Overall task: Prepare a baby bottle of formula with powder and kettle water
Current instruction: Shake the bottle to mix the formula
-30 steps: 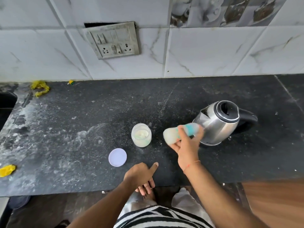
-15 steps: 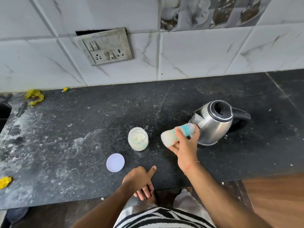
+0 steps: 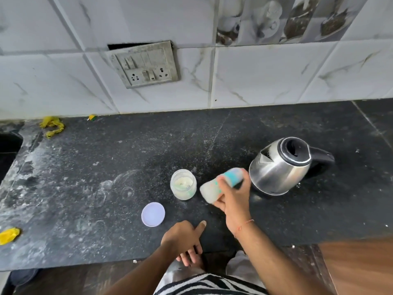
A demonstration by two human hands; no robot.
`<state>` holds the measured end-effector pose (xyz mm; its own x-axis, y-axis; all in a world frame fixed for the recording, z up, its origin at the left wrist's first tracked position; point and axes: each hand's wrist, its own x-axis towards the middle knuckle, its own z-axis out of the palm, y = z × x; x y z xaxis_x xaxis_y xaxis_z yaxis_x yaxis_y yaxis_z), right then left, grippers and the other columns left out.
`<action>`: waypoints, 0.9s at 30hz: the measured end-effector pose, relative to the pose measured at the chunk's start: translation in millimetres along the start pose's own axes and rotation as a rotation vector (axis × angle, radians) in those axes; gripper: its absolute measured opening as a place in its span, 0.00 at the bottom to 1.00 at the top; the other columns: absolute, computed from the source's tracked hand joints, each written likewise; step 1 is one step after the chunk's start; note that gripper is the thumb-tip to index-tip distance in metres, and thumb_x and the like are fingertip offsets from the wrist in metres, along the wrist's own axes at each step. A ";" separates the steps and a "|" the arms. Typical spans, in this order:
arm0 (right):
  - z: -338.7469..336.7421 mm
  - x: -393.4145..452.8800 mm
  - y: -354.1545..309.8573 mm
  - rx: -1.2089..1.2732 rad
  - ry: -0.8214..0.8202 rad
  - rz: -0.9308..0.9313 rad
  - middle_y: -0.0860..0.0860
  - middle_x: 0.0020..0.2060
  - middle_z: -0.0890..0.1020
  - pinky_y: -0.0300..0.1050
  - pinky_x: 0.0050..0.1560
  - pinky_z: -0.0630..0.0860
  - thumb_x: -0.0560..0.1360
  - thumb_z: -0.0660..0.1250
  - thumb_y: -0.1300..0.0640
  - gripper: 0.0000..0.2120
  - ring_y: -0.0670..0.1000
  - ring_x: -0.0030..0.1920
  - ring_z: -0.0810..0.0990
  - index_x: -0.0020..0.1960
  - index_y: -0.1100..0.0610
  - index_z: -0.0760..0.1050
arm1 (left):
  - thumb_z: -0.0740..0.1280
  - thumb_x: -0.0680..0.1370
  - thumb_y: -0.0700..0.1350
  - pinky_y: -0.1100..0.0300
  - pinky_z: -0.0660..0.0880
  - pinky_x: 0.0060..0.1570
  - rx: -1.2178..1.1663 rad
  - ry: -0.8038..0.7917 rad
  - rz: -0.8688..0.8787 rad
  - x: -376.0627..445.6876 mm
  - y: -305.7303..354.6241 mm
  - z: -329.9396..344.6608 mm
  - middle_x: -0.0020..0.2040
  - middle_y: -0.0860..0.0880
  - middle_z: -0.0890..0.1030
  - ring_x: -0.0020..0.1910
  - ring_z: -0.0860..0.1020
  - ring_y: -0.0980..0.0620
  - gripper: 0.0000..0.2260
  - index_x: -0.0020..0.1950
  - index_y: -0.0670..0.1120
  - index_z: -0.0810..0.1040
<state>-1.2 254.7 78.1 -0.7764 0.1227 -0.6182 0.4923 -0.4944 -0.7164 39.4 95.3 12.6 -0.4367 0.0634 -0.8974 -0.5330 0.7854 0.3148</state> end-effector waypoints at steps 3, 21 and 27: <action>-2.6 -1.0 -8.9 0.144 -0.045 0.234 0.56 0.58 0.85 0.68 0.46 0.88 0.76 0.81 0.59 0.34 0.57 0.56 0.89 0.71 0.31 0.71 | 0.55 0.85 0.59 0.61 0.79 0.33 0.017 0.004 0.026 -1.3 -6.3 0.3 0.39 0.43 0.90 0.36 0.90 0.43 0.29 0.45 0.42 0.89; -0.6 9.4 -19.9 0.084 -0.033 -0.001 0.57 0.66 0.82 0.62 0.44 0.89 0.78 0.78 0.58 0.30 0.59 0.61 0.87 0.71 0.34 0.71 | 0.51 0.84 0.71 0.59 0.80 0.33 0.025 0.045 0.063 -5.2 -3.4 -2.0 0.36 0.43 0.89 0.27 0.85 0.46 0.40 0.46 0.40 0.90; 8.4 7.9 -23.7 -0.102 -0.107 -0.036 0.55 0.60 0.85 0.57 0.42 0.87 0.77 0.79 0.60 0.33 0.58 0.59 0.88 0.74 0.37 0.71 | 0.51 0.84 0.69 0.59 0.80 0.34 0.039 0.050 0.075 -2.7 -8.6 -2.6 0.36 0.44 0.89 0.29 0.87 0.46 0.39 0.46 0.41 0.90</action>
<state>-22.4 260.2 92.9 -0.8294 0.0437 -0.5570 0.4963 -0.4003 -0.7704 43.3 86.8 13.2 -0.5101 0.0930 -0.8551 -0.4693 0.8030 0.3673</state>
